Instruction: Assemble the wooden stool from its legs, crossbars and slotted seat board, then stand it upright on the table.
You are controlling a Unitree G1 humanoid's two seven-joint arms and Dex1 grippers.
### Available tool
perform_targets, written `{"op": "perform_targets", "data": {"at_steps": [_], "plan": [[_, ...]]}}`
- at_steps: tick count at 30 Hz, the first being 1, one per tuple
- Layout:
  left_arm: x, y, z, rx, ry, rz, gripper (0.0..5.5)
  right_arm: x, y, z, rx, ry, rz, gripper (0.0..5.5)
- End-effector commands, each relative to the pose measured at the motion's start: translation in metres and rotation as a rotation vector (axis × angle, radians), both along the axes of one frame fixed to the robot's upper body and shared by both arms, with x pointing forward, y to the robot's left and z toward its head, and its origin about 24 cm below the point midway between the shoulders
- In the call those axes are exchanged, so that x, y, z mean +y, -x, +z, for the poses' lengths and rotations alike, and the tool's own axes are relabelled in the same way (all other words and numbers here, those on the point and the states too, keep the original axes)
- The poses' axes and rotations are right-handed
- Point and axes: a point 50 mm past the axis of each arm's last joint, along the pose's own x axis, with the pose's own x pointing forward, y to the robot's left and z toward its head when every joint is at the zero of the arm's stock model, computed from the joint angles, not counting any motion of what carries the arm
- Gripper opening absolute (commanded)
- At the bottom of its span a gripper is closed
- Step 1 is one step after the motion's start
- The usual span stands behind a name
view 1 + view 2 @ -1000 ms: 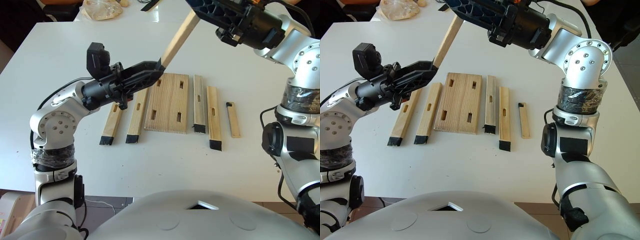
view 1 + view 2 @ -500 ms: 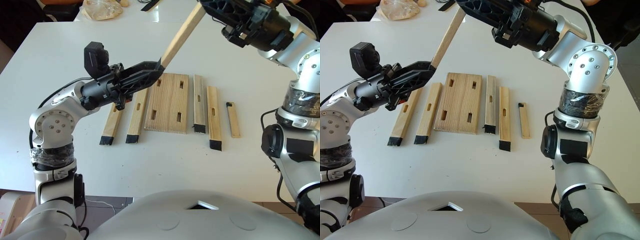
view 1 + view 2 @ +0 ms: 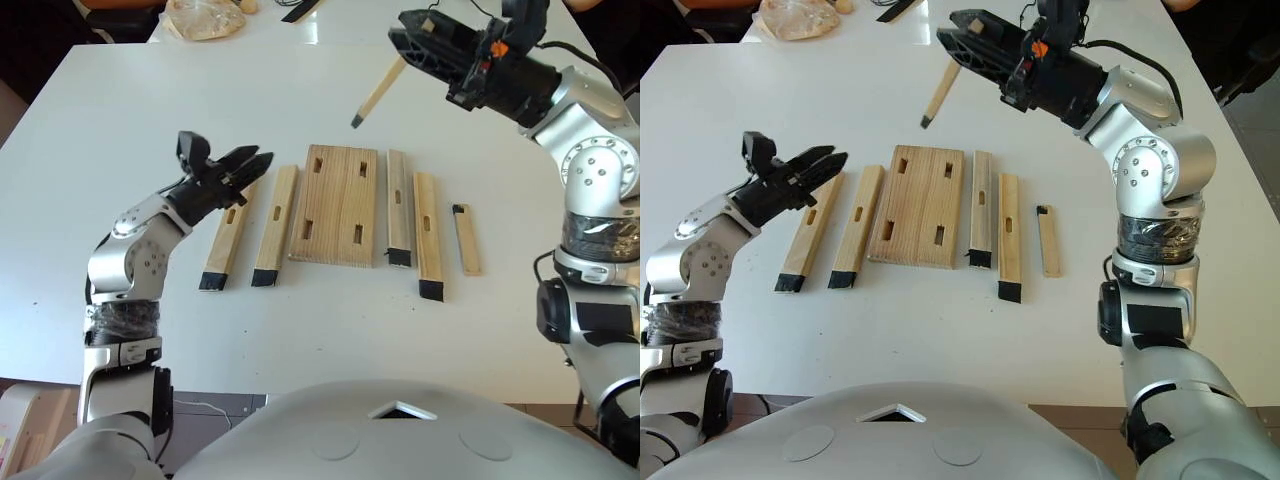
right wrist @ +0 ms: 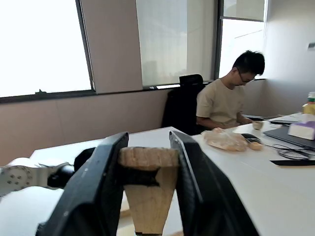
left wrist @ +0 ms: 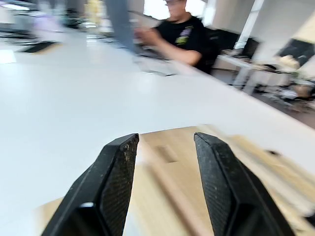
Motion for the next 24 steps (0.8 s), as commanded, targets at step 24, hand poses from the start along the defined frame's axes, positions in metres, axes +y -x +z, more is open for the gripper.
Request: {"op": "perform_targets", "data": {"at_steps": [24], "plan": [[-0.157,-0.058,0.041,-0.228,0.136,0.551,2.08,-0.065,0.023,-0.078,0.177,0.395,0.267,1.31]]}}
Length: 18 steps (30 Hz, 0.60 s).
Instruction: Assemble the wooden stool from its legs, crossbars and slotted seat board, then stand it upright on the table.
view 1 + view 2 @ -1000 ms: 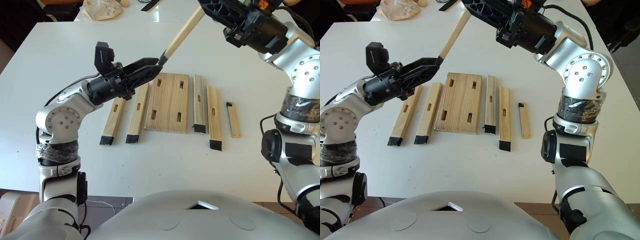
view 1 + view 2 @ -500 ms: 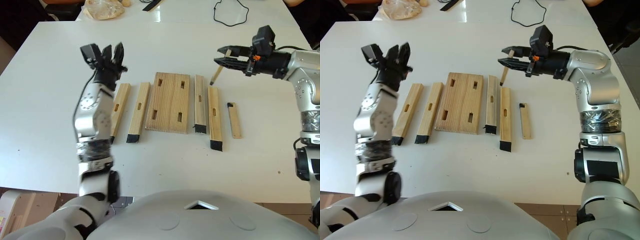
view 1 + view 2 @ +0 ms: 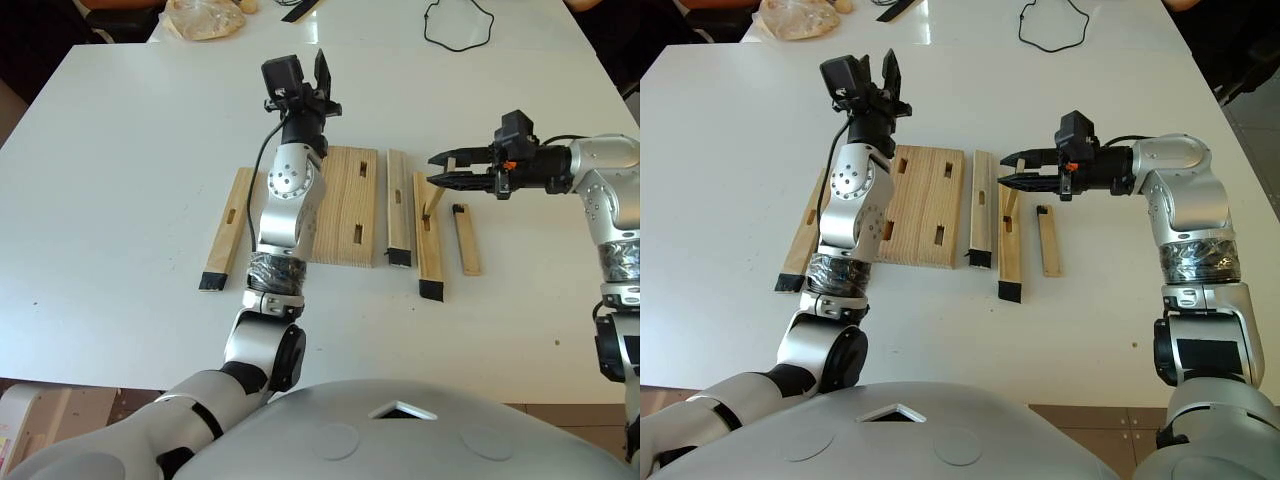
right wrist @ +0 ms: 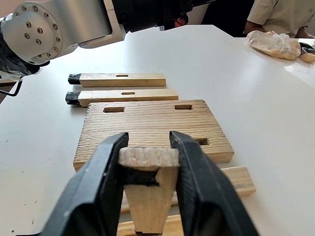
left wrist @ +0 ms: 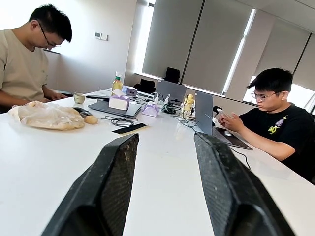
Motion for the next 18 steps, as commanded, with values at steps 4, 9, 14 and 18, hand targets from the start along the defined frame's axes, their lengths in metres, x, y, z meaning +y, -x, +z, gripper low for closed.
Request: {"op": "perform_targets", "data": {"at_steps": [4,9,14,18], "plan": [[0.002,-0.001,-0.006,0.043,0.019,-0.003,2.08,-0.001,0.007,0.001,0.001,0.017,0.028,1.31],[0.005,-0.002,-0.006,0.045,0.022,0.006,2.08,-0.006,0.007,0.001,-0.007,0.033,0.028,1.31],[0.005,-0.002,-0.006,0.044,0.018,0.005,2.08,-0.009,0.004,0.004,-0.022,0.042,0.037,1.31],[0.004,-0.002,-0.005,0.043,0.017,0.002,2.08,-0.011,0.002,0.001,-0.031,0.053,0.037,1.31]]}}
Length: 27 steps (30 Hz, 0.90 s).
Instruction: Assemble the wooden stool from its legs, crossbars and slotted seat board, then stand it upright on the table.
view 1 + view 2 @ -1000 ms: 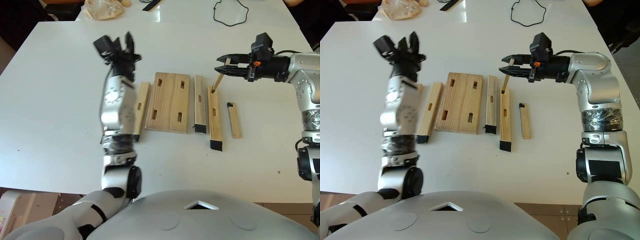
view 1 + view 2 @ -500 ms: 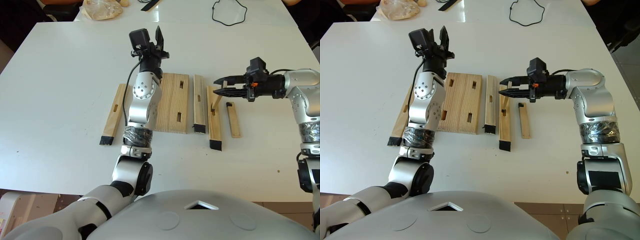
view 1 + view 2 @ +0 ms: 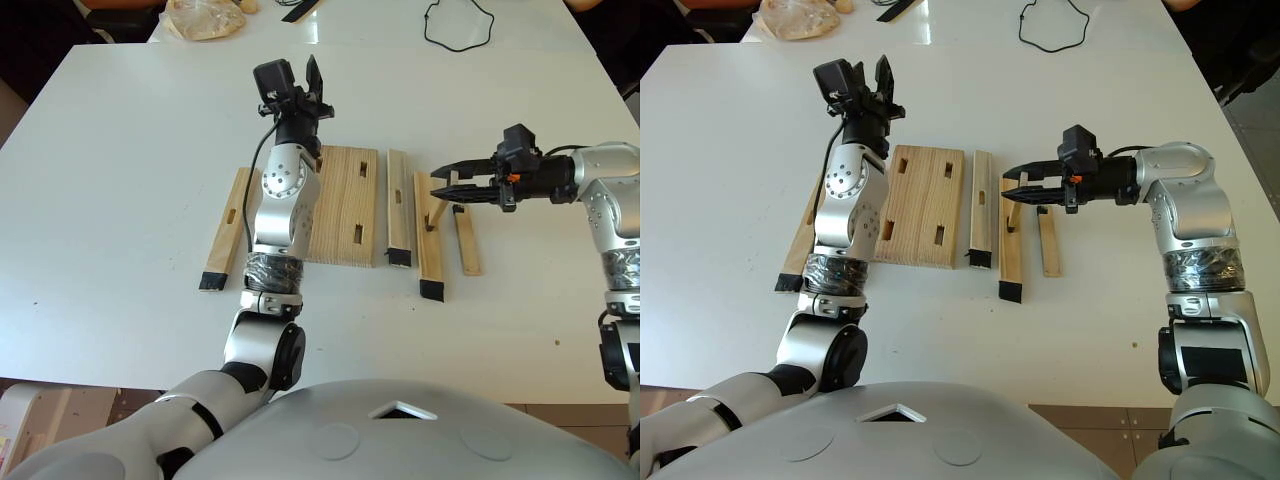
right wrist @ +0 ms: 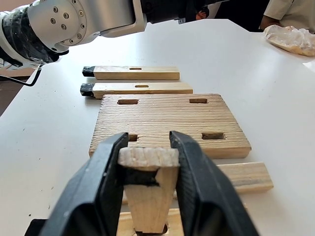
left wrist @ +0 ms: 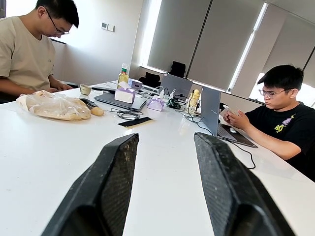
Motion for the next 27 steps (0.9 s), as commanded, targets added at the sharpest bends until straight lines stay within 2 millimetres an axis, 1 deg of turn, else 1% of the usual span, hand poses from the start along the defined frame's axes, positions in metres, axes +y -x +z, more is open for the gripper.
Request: {"op": "perform_targets", "data": {"at_steps": [1,7,10,13,17,19,22,27], "plan": [[-0.002,-0.001,-0.002,0.015,0.000,-0.008,2.08,-0.004,-0.005,0.004,-0.039,0.031,-0.005,1.31],[-0.004,-0.001,-0.002,0.014,-0.001,-0.020,2.08,-0.001,-0.004,-0.004,-0.029,0.022,0.006,1.31],[-0.005,-0.001,-0.002,0.014,0.000,-0.032,2.08,-0.002,-0.001,-0.013,-0.007,0.015,-0.004,1.31],[-0.005,-0.001,-0.002,0.016,0.001,-0.044,2.08,-0.006,0.006,-0.029,0.040,0.013,-0.038,1.31],[-0.005,0.000,-0.003,0.018,-0.001,-0.057,2.08,-0.015,0.018,-0.060,0.118,0.040,-0.113,1.31],[-0.005,0.001,-0.003,0.021,-0.002,-0.064,2.08,-0.016,0.022,-0.069,0.136,0.036,-0.140,1.31],[-0.003,0.001,-0.003,0.024,-0.006,-0.068,2.08,-0.014,0.025,-0.076,0.146,0.028,-0.166,1.31],[-0.003,0.001,-0.003,0.029,-0.012,-0.076,2.08,-0.011,0.025,-0.080,0.147,0.022,-0.183,1.31]]}}
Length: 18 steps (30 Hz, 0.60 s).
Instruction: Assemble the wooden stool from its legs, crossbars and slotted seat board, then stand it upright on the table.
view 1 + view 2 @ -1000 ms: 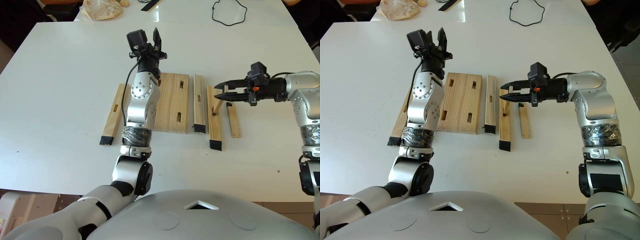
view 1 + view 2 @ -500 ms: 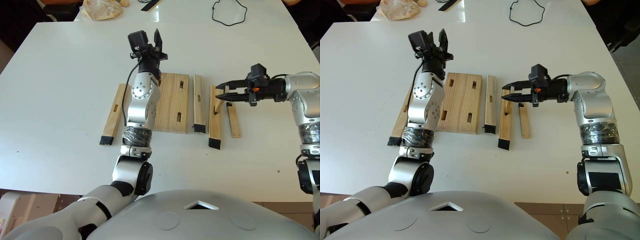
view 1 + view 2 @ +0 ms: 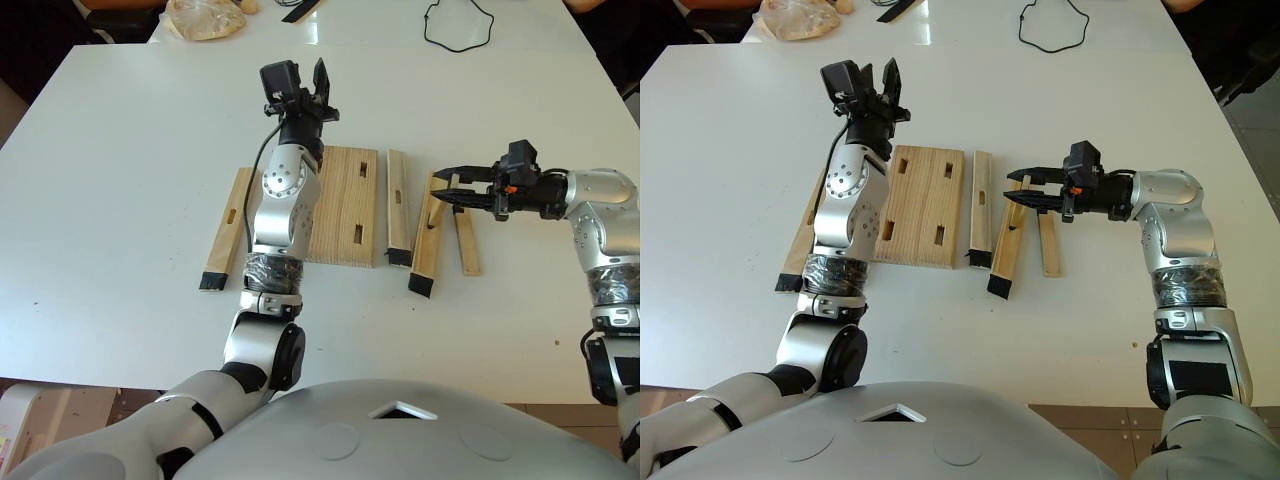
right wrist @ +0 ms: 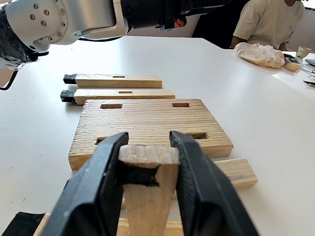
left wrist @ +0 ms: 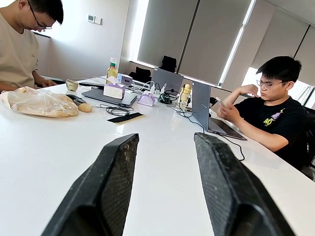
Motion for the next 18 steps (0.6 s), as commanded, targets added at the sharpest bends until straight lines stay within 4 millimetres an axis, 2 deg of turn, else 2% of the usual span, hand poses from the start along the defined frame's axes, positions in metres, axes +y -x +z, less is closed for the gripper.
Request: {"op": "perform_targets", "data": {"at_steps": [1,4,5,9,11,13,16,18], "plan": [[0.000,0.001,-0.002,0.016,-0.004,-0.010,2.08,-0.005,0.017,-0.049,0.195,0.107,-0.065,1.31],[0.000,0.001,-0.003,0.017,-0.002,-0.004,2.08,-0.005,0.010,-0.044,0.135,0.099,-0.112,1.31],[0.001,0.001,-0.003,0.018,0.000,-0.001,2.08,-0.004,0.006,-0.036,0.100,0.085,-0.119,1.67],[0.004,0.002,-0.004,0.020,0.011,0.013,2.08,0.003,-0.006,0.005,-0.021,0.021,-0.120,2.23],[0.006,0.003,-0.004,0.017,0.020,0.026,2.08,0.006,-0.005,0.025,-0.066,0.030,-0.114,2.55],[0.007,0.003,-0.005,0.022,0.033,0.021,2.08,0.008,-0.002,0.036,-0.104,0.084,-0.133,2.91],[0.010,0.006,-0.005,0.016,0.032,0.042,2.08,0.014,0.000,0.058,-0.160,0.105,-0.182,2.91],[0.010,0.007,-0.005,0.014,0.035,0.041,2.08,0.023,0.001,0.079,-0.209,0.011,-0.205,2.91]]}}
